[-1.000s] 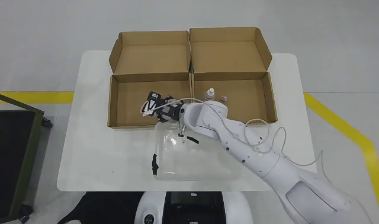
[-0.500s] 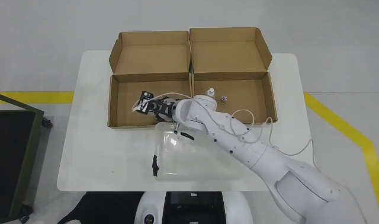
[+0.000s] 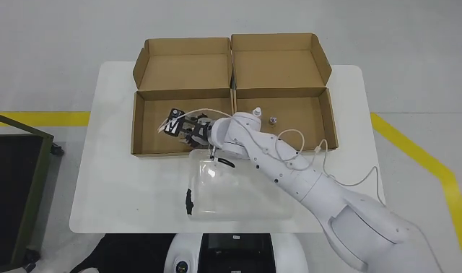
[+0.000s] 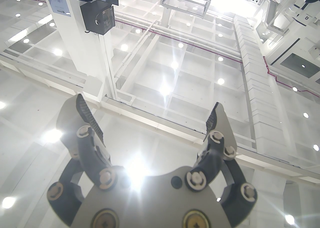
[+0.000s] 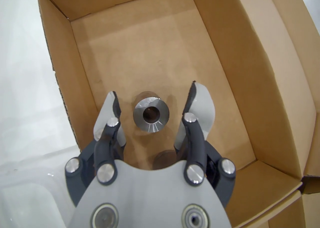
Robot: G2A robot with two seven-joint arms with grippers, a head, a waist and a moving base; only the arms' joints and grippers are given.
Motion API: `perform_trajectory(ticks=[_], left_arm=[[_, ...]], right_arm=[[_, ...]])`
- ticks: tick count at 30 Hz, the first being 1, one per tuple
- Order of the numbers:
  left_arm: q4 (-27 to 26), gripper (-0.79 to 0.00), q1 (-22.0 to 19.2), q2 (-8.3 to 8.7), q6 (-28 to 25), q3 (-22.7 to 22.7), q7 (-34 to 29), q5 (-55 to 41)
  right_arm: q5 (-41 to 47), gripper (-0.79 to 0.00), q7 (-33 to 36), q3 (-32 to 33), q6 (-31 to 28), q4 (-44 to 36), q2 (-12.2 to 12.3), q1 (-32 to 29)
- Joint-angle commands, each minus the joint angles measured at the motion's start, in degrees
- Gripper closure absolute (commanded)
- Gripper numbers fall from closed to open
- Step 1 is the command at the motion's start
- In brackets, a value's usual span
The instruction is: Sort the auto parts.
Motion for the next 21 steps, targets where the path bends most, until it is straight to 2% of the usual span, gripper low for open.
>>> perform_trajectory(ticks=[1,5,9,17,21], left_arm=[[0.0,-0.785,0.0,0.00,0.0,0.0,0.0,0.0],[0.0,-0.785,0.0,0.00,0.0,0.0,0.0,0.0],[0.0,-0.785,0.0,0.00,0.0,0.0,0.0,0.0],[0.0,-0.785,0.0,0.00,0.0,0.0,0.0,0.0],[0.0,-0.785,0.0,0.00,0.0,0.0,0.0,0.0]], right_arm=[[0.2,-0.785,-0.8,0.8,-0.3,-0.6,0.1,-0.2],[-0.2,-0.785,-3.3,3.7,-0.7,-4.7,1.1,-1.8],[-1.8,-0.785,-5.7,8.4,-1.3,-13.1,3.3,-6.4],[-7.3,-0.785,-9.6,20.0,-6.1,-31.5,8.6,-21.4],[-10.5,-0.785,-11.6,26.5,-6.2,-38.8,10.7,-28.8]])
